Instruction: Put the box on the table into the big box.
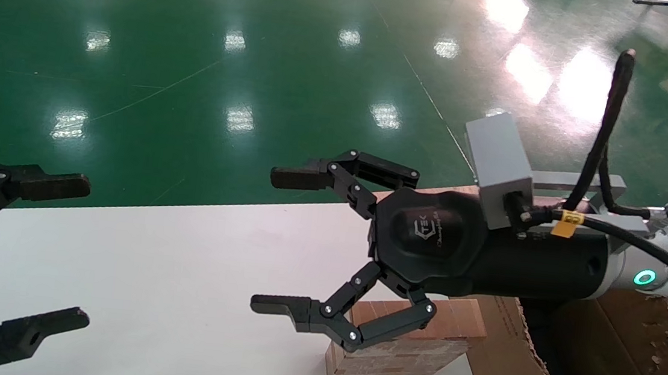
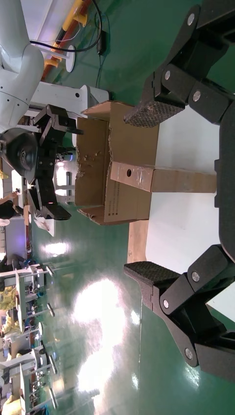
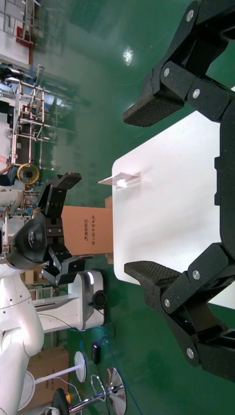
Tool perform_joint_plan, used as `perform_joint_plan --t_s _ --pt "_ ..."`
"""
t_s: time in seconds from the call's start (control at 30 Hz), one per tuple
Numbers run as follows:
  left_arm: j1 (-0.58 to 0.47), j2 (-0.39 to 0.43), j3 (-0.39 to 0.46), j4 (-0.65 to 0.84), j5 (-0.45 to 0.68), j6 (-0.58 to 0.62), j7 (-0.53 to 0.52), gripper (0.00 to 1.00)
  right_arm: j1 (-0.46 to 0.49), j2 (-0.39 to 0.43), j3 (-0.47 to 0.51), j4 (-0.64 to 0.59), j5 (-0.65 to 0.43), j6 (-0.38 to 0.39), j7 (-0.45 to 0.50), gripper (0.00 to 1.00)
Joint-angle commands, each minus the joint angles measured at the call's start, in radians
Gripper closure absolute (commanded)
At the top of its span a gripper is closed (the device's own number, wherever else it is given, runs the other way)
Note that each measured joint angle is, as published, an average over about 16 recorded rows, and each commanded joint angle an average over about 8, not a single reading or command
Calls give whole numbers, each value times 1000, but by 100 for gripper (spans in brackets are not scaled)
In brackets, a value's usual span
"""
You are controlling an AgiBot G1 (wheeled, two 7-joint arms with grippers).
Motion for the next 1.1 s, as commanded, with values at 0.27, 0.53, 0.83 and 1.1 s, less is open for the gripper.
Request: perform_joint_plan --t_s 0.27,0.53,0.83,1.1 --pt "0 0 0 0 0 0 0 0 -11 17 -4 -21 -11 -16 -10 0" --pt "0 0 0 0 0 0 0 0 -21 55 -32 -82 -39 -75 -44 0" --pt "0 0 1 0 0 0 0 0 -6 119 -134 -157 -69 -95 -105 0" --pt "0 0 1 0 0 0 0 0 41 148 -249 -243 -95 -95 -174 0"
